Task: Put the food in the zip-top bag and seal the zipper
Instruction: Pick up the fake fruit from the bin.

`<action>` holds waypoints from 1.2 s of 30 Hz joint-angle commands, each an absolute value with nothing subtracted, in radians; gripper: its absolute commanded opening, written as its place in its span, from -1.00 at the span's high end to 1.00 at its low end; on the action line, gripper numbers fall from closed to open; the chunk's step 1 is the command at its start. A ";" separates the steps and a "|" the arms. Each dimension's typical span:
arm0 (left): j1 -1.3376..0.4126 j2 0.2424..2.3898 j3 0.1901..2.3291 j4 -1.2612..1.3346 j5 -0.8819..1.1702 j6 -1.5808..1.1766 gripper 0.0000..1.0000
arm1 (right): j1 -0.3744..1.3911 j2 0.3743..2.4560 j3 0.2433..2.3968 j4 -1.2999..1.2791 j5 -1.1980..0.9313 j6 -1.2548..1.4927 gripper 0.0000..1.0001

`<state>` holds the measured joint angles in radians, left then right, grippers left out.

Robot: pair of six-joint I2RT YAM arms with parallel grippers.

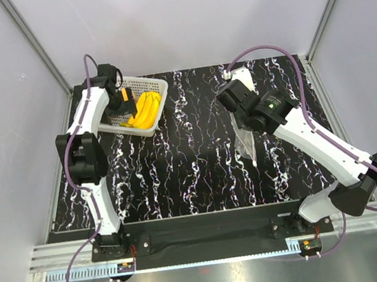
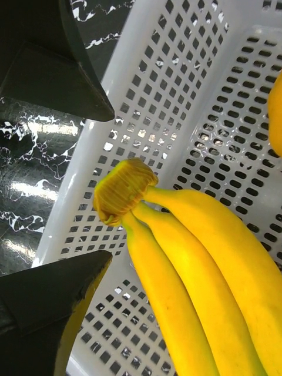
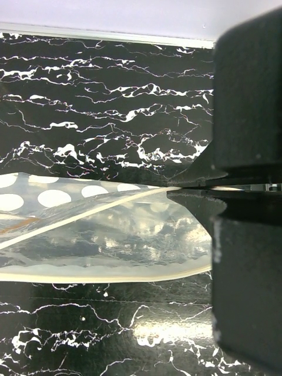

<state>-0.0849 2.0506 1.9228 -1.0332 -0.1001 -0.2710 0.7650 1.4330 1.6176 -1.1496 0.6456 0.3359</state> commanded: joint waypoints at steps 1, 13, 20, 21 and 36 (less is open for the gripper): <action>-0.083 2.095 1.948 -1.068 -0.071 -0.245 -0.98 | 0.770 1.391 1.614 -1.132 0.641 0.333 1.00; -0.089 2.131 1.911 -1.046 0.133 -0.222 -0.55 | 0.770 1.388 1.601 -1.120 0.632 0.334 1.00; -0.089 2.048 1.830 -0.944 0.239 -0.259 0.21 | 0.770 1.385 1.598 -1.115 0.630 0.342 1.00; -0.090 2.037 1.824 -0.931 0.247 -0.264 0.27 | 0.770 1.385 1.597 -1.115 0.629 0.342 1.00; -0.089 2.008 1.798 -0.883 0.218 -0.278 -0.79 | 0.770 1.382 1.606 -1.118 0.617 0.337 1.00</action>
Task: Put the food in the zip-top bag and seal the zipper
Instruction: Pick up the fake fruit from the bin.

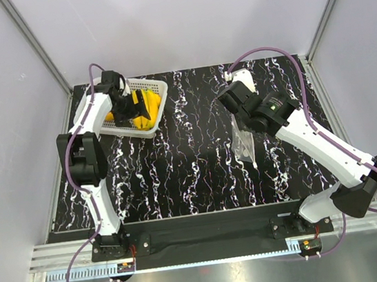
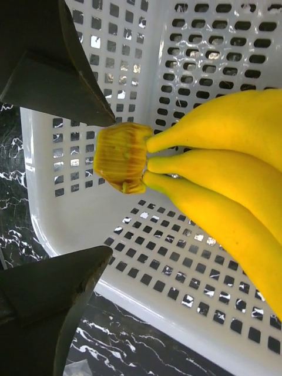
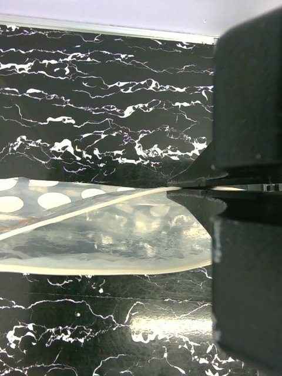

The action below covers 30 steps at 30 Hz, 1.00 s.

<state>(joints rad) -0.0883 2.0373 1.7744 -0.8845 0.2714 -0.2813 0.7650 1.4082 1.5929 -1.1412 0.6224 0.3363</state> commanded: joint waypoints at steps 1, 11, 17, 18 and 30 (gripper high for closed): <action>-0.089 2.013 1.804 -0.900 0.197 -0.273 -0.84 | 0.770 1.381 1.608 -1.120 0.617 0.339 1.00; -0.141 2.161 1.898 -1.029 0.137 -0.206 -0.92 | 0.770 1.385 1.618 -1.121 0.603 0.341 1.00; -0.141 2.206 1.891 -1.031 0.117 -0.218 -0.84 | 0.770 1.379 1.612 -1.126 0.604 0.342 1.00; -0.141 2.210 1.893 -1.032 0.114 -0.219 -0.79 | 0.770 1.378 1.612 -1.126 0.604 0.344 1.00; -0.138 2.064 1.829 -0.919 0.138 -0.244 0.09 | 0.770 1.388 1.617 -1.124 0.603 0.344 1.00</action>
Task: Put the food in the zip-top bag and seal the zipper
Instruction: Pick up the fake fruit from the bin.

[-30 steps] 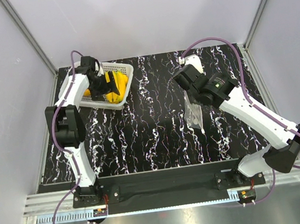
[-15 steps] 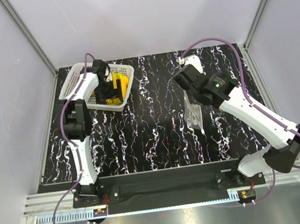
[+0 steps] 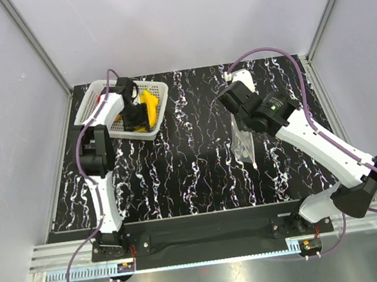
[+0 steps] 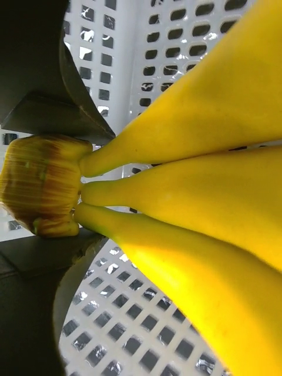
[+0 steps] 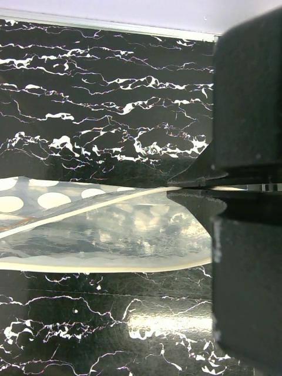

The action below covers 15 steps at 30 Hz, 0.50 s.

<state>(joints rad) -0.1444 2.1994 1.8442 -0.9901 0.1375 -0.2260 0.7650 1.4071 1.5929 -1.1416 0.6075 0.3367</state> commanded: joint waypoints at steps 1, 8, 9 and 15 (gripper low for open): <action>-0.138 2.039 1.818 -0.905 0.141 -0.247 0.11 | 0.770 1.393 1.617 -1.124 0.607 0.342 1.00; -0.138 1.812 1.655 -0.729 0.258 -0.293 0.19 | 0.770 1.408 1.621 -1.086 0.603 0.330 1.00; -0.138 1.795 1.643 -0.706 0.282 -0.299 0.20 | 0.770 1.410 1.626 -1.072 0.598 0.324 1.00; -0.169 1.631 1.530 -0.623 0.391 -0.351 0.21 | 0.770 1.463 1.666 -1.058 0.572 0.314 1.00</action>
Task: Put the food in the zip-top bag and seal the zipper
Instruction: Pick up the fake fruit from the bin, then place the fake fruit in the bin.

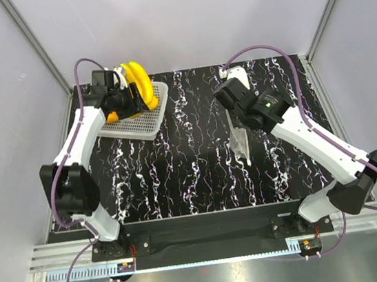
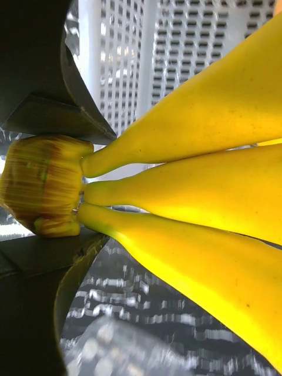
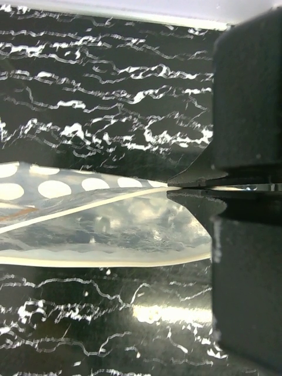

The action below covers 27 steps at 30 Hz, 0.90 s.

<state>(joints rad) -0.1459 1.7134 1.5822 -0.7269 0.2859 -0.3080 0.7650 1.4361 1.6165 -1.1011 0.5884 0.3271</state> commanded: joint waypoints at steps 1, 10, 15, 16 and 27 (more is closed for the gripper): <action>-0.179 1.606 1.508 -0.602 0.408 -0.374 0.21 | 0.770 1.479 1.669 -1.055 0.568 0.316 1.00; -0.365 1.251 1.119 -0.307 0.649 -0.518 0.21 | 0.772 1.476 1.632 -0.965 0.528 0.319 1.00; -0.465 1.083 0.953 -0.085 0.703 -0.649 0.20 | 0.770 1.473 1.612 -0.948 0.497 0.345 1.00; -0.478 1.047 0.930 -0.075 0.706 -0.661 0.19 | 0.770 1.476 1.612 -0.946 0.491 0.350 1.00; -0.451 1.103 1.100 -0.426 0.471 -0.463 0.13 | 0.770 1.459 1.611 -0.953 0.480 0.356 1.00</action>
<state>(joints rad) -0.4927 1.0653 1.0187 -0.3676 0.5632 -0.5304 0.7650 1.4956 1.6073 -0.9756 0.4831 0.3439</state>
